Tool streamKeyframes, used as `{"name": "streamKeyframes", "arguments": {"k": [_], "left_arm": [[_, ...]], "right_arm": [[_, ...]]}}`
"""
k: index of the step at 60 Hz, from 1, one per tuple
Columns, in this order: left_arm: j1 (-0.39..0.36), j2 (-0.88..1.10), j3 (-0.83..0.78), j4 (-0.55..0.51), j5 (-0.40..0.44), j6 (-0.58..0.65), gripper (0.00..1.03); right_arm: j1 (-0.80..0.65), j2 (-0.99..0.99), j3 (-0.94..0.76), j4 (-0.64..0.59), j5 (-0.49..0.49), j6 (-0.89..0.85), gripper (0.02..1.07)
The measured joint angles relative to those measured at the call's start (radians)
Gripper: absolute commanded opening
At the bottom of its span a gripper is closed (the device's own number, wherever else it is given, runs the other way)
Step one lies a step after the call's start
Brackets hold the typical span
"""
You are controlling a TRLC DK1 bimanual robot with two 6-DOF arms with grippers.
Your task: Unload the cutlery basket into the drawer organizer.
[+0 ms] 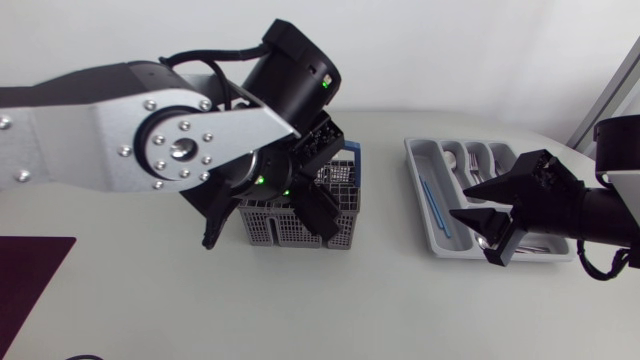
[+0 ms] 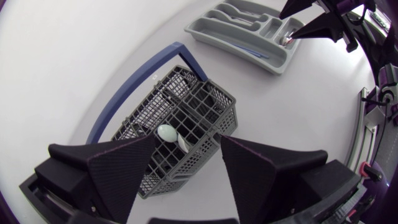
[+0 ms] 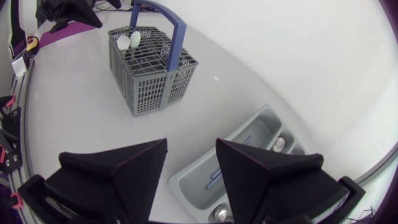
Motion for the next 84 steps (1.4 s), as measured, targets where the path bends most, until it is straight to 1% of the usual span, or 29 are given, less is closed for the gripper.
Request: {"name": "streamKeyframes", "arguments": {"k": [5, 8, 15, 25, 31, 35, 46, 48, 51, 54, 61, 62, 63, 70, 74, 78, 84], "left_arm": [[0.0, 0.044, 0.026, -0.022, -0.013, -0.028, 0.85], [0.0, 0.067, 0.037, -0.034, -0.018, -0.042, 0.83], [0.0, 0.107, 0.055, -0.04, -0.023, -0.066, 0.82], [0.002, 0.135, 0.064, -0.046, -0.058, -0.075, 0.82], [0.016, 0.16, 0.081, -0.048, -0.069, -0.087, 0.82], [0.023, 0.175, 0.087, -0.051, -0.079, -0.093, 0.78], [0.036, 0.196, 0.092, -0.053, -0.087, -0.097, 0.78], [0.036, 0.198, 0.093, -0.053, -0.087, -0.097, 0.76], [0.039, 0.204, 0.096, -0.053, -0.087, -0.097, 0.69], [0.041, 0.209, 0.098, -0.053, -0.087, -0.097, 0.65], [0.043, 0.215, 0.1, -0.053, -0.087, -0.1, 0.63], [0.043, 0.216, 0.1, -0.053, -0.087, -0.1, 0.6], [0.043, 0.217, 0.1, -0.053, -0.087, -0.1, 0.59], [0.043, 0.217, 0.1, -0.053, -0.087, -0.1, 0.58], [0.043, 0.217, 0.1, -0.053, -0.087, -0.101, 0.51], [0.043, 0.217, 0.1, -0.053, -0.087, -0.101, 0.47], [0.043, 0.217, 0.1, -0.053, -0.088, -0.101, 0.43]], "right_arm": [[0.027, -0.002, -0.007, 0.002, 0.002, 0.043, 0.61], [0.05, -0.006, -0.016, 0.003, 0.003, 0.063, 0.61], [0.096, -0.008, -0.034, 0.021, 0.003, 0.109, 0.61], [0.157, -0.008, -0.04, 0.046, 0.008, 0.168, 0.61], [0.199, -0.008, -0.041, 0.063, 0.031, 0.2, 0.61], [0.224, -0.008, -0.046, 0.082, 0.039, 0.218, 0.61], [0.256, -0.002, -0.049, 0.106, 0.049, 0.245, 0.61], [0.258, -0.002, -0.049, 0.109, 0.05, 0.247, 0.61], [0.26, -0.002, -0.05, 0.112, 0.049, 0.247, 0.61], [0.26, -0.002, -0.052, 0.116, 0.05, 0.247, 0.61], [0.264, -0.002, -0.062, 0.129, 0.052, 0.247, 0.61], [0.265, -0.002, -0.065, 0.13, 0.052, 0.247, 0.61], [0.266, -0.002, -0.066, 0.13, 0.052, 0.247, 0.61], [0.266, -0.002, -0.068, 0.131, 0.052, 0.247, 0.61], [0.266, -0.002, -0.068, 0.131, 0.052, 0.247, 0.61], [0.266, -0.002, -0.069, 0.132, 0.052, 0.247, 0.61], [0.266, -0.004, -0.076, 0.134, 0.052, 0.247, 0.61]]}}
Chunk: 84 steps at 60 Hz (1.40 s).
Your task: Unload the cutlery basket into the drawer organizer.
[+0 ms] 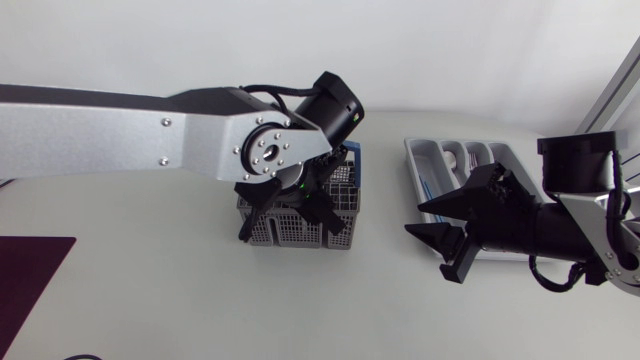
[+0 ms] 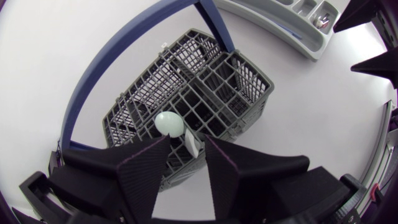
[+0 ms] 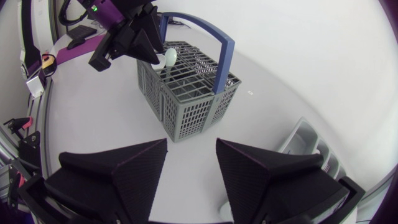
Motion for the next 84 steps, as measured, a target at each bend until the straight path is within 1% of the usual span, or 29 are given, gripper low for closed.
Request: {"name": "streamKeyframes", "arguments": {"k": [14, 19, 22, 28, 35, 51, 61, 74, 80, 84], "left_arm": [[0.004, 0.005, 0.0, 0.0, -0.003, -0.01, 0.42], [0.005, 0.012, 0.0, 0.0, -0.006, -0.011, 0.38], [0.005, 0.014, 0.0, 0.0, -0.006, -0.011, 0.37], [0.005, 0.017, 0.0, 0.0, -0.006, -0.011, 0.33], [0.005, 0.019, 0.0, 0.0, -0.011, -0.011, 0.25], [0.001, 0.019, 0.0, 0.001, -0.022, -0.011, 0.17], [-0.008, 0.019, 0.0, 0.004, -0.03, -0.01, 0.17], [-0.029, 0.019, 0.0, 0.011, -0.063, -0.01, 0.17], [-0.043, 0.011, 0.0, 0.011, -0.089, -0.009, 0.17], [-0.058, -0.003, 0.0, 0.016, -0.121, -0.006, 0.17]], "right_arm": [[0.0, -0.014, -0.011, 0.0, 0.0, 0.0, 0.61], [0.0, -0.018, -0.012, 0.0, 0.0, 0.0, 0.61], [0.001, -0.02, -0.017, 0.0, -0.001, 0.0, 0.61], [0.001, -0.021, -0.024, 0.0, -0.001, 0.0, 0.61], [0.001, -0.023, -0.025, 0.0, -0.003, 0.0, 0.61], [0.001, -0.035, -0.027, 0.0, -0.003, 0.0, 0.61], [0.002, -0.04, -0.048, 0.004, -0.003, 0.0, 0.61], [0.006, -0.052, -0.055, 0.004, -0.004, 0.0, 0.61], [0.006, -0.056, -0.056, 0.004, -0.003, 0.0, 0.61], [0.006, -0.056, -0.056, 0.004, -0.004, 0.0, 0.61]]}}
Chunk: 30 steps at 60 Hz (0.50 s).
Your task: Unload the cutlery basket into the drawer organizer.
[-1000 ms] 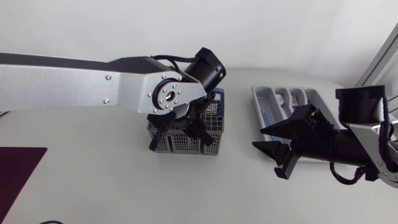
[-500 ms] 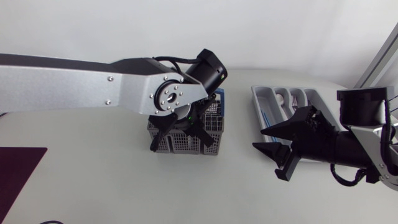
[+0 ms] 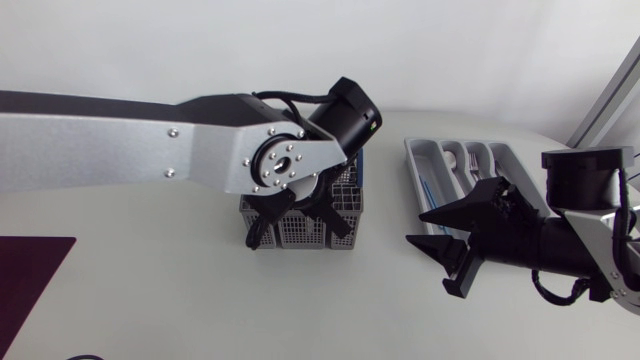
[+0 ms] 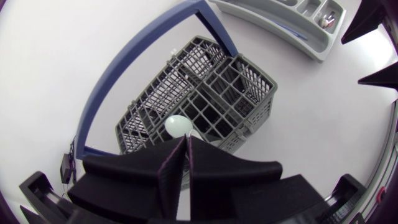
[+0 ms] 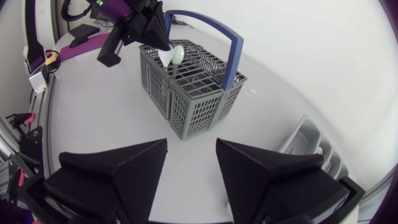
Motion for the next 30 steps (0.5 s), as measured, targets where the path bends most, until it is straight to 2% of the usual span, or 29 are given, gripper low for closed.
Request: {"name": "streamKeyframes", "arguments": {"k": [17, 30], "left_arm": [[-0.043, -0.042, -0.002, 0.025, -0.083, 0.048, 0.17], [-0.057, -0.08, -0.002, 0.026, -0.116, 0.094, 0.17]], "right_arm": [[0.026, -0.003, 0.0, 0.0, 0.002, 0.0, 0.61], [0.047, -0.003, 0.0, 0.0, 0.004, 0.001, 0.61]]}}
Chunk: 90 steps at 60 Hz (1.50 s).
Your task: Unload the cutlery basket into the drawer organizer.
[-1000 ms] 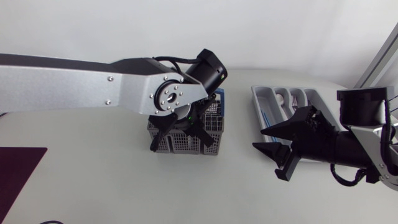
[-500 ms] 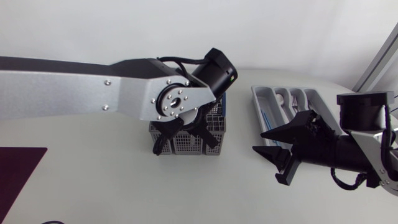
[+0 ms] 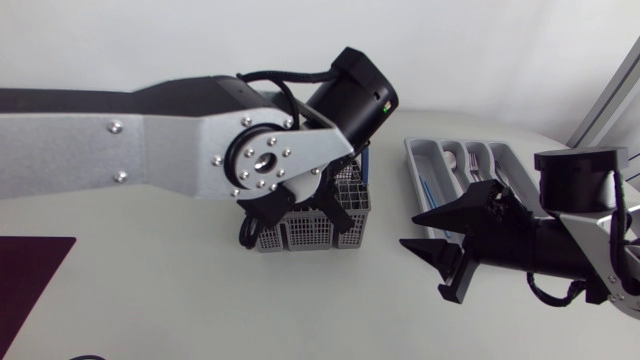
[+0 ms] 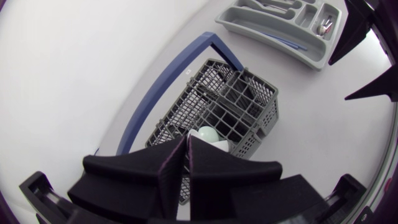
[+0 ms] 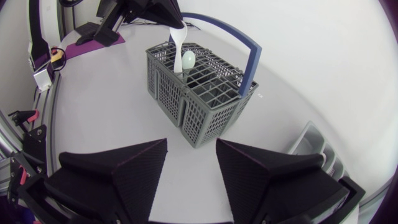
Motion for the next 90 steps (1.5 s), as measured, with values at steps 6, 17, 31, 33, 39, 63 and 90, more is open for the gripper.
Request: {"name": "streamKeyframes", "arguments": {"k": [6, 17, 31, 33, 39, 63, 90], "left_arm": [[-0.003, -0.011, 0.0, 0.0, -0.009, 0.017, 0.17], [-0.023, -0.03, -0.001, 0.003, -0.027, 0.05, 0.17], [-0.045, -0.068, -0.011, 0.006, -0.028, 0.09, 0.17], [-0.05, -0.073, -0.015, 0.01, -0.03, 0.096, 0.18], [-0.058, -0.077, -0.021, 0.014, -0.031, 0.109, 0.18], [-0.071, -0.159, -0.019, 0.018, -0.031, 0.13, 0.18], [0.042, -0.153, 0.0, 0.079, 0.353, -0.084, 0.18]], "right_arm": [[0.011, 0.0, 0.0, 0.003, 0.001, 0.003, 0.61], [0.017, 0.0, 0.0, 0.009, 0.005, 0.003, 0.61], [0.021, 0.0, 0.0, 0.011, 0.007, 0.003, 0.61], [0.024, 0.0, 0.0, 0.011, 0.008, 0.003, 0.61], [0.036, 0.0, 0.0, 0.011, 0.011, 0.007, 0.61], [0.067, -0.029, 0.0, 0.014, 0.027, 0.026, 0.61], [0.201, -0.171, -0.047, 0.152, 0.174, 0.116, 0.6]]}}
